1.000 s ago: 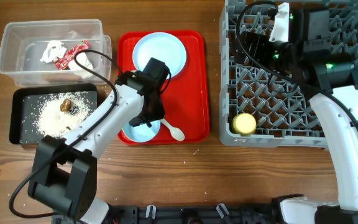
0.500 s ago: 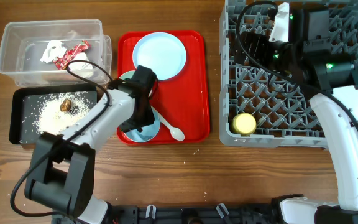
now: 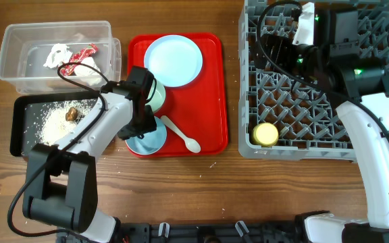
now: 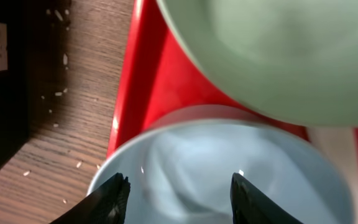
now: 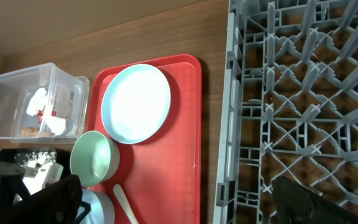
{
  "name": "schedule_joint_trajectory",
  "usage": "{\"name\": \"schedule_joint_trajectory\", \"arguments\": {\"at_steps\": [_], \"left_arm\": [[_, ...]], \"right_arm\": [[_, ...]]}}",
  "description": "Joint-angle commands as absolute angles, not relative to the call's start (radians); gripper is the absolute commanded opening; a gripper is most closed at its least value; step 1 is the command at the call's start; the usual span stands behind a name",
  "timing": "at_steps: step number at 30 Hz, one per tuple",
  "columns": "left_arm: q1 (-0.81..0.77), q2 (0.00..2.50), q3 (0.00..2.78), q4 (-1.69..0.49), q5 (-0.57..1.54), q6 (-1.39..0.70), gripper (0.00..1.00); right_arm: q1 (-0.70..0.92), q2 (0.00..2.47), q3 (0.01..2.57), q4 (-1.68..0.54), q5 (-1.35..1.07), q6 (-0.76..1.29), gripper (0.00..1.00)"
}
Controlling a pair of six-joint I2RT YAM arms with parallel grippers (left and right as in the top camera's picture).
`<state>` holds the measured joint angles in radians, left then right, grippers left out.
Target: Sort waste into correct bins and load items into the dishwasher rack
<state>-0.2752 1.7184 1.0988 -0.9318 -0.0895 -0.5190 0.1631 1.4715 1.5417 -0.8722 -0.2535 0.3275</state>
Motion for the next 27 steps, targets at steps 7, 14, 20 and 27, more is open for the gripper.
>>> {"name": "schedule_joint_trajectory", "arguments": {"at_steps": [7,14,20,27], "left_arm": [[-0.271,1.662,1.258,-1.038,-0.007,-0.501,0.54],[-0.284,1.649,1.258,-0.942,0.022,-0.368,0.59],[-0.32,1.649,1.258,-0.897,0.024,-0.317,0.66],[-0.448,1.649,1.258,-0.908,0.089,-0.282,0.66]], "right_arm": [[0.167,1.484,1.549,-0.865,-0.242,0.317,1.0],[0.167,1.484,1.549,-0.854,-0.242,0.318,1.0],[0.167,1.484,1.549,-0.869,-0.257,0.317,1.0],[0.167,1.484,1.549,-0.875,-0.254,0.314,1.0]]}}
